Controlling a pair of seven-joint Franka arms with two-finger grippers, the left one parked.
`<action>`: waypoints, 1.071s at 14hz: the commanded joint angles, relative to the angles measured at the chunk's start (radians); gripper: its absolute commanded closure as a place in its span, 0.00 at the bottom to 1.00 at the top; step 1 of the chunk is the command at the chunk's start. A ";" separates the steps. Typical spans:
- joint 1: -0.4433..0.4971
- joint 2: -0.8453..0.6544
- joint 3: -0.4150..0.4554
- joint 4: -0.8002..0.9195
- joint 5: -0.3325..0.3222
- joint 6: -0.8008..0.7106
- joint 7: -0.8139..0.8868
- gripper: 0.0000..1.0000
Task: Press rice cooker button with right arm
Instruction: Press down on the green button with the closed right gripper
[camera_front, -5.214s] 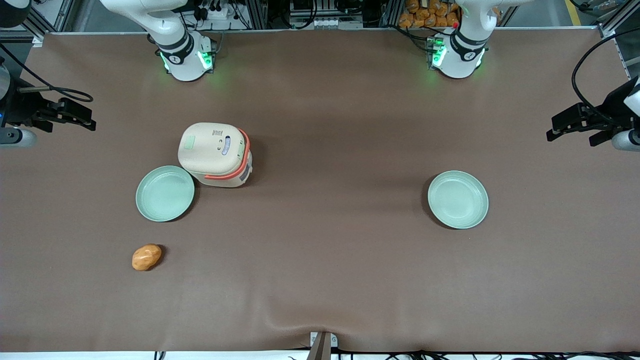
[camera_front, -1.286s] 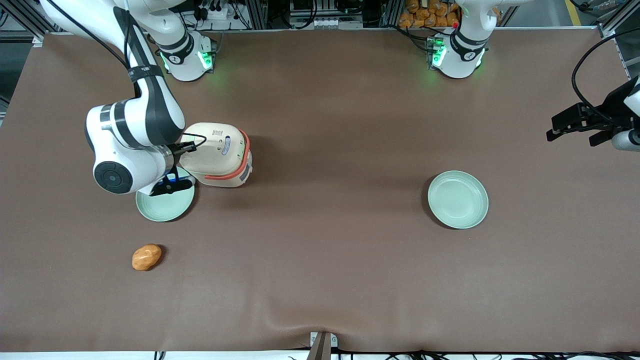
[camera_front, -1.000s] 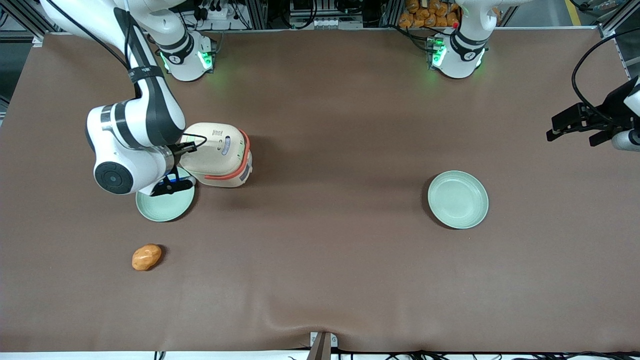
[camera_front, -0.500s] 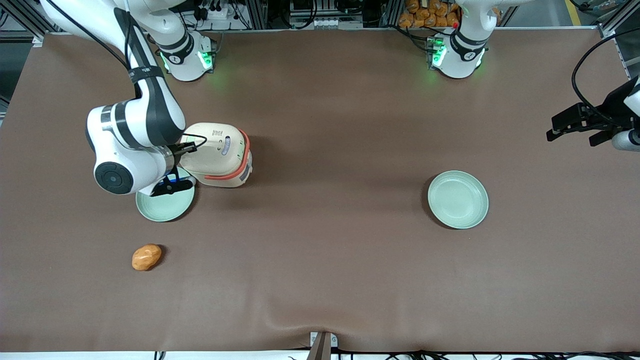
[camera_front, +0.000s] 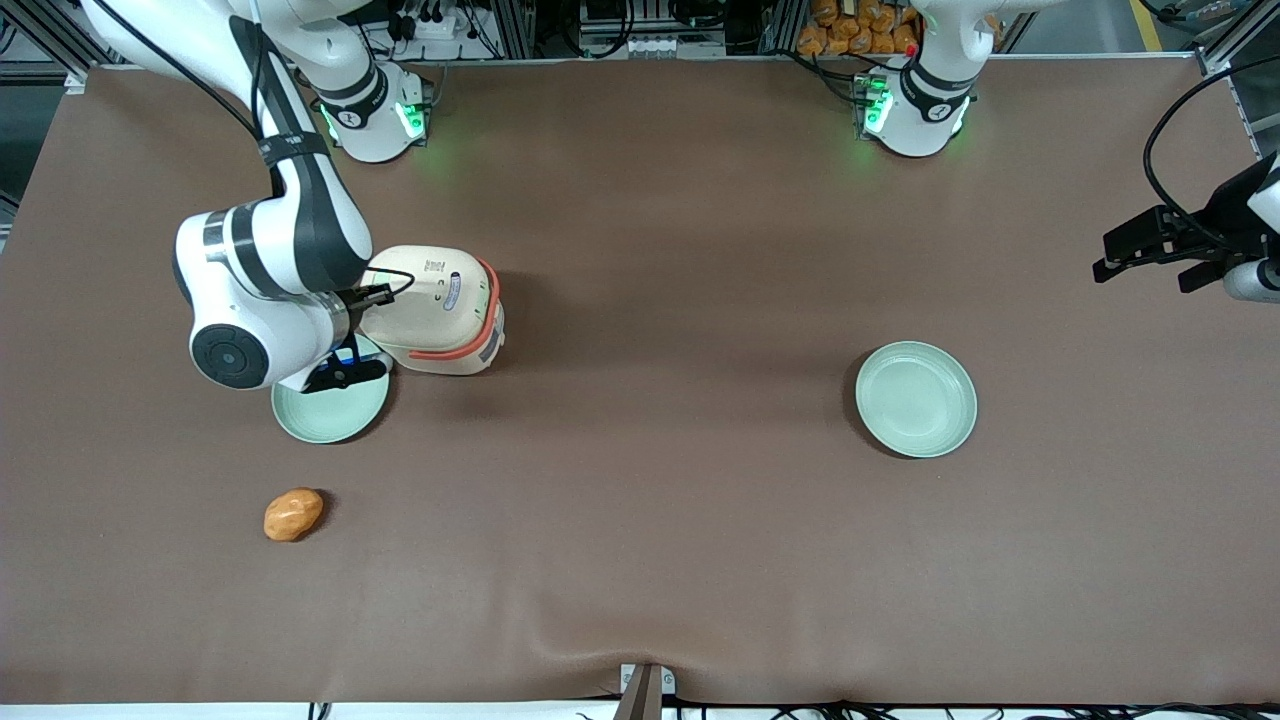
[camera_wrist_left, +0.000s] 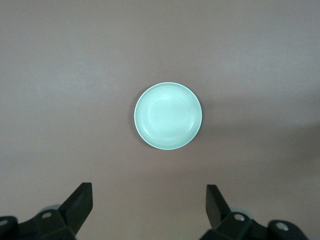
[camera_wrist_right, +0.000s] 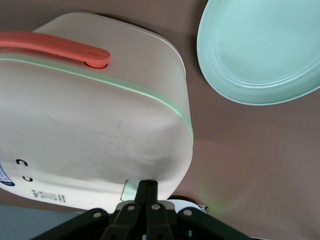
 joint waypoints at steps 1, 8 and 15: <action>0.025 0.073 -0.005 -0.021 0.001 0.087 -0.011 1.00; 0.045 0.072 -0.004 -0.033 0.004 0.069 -0.002 1.00; 0.058 0.085 -0.004 -0.050 0.004 0.086 -0.009 1.00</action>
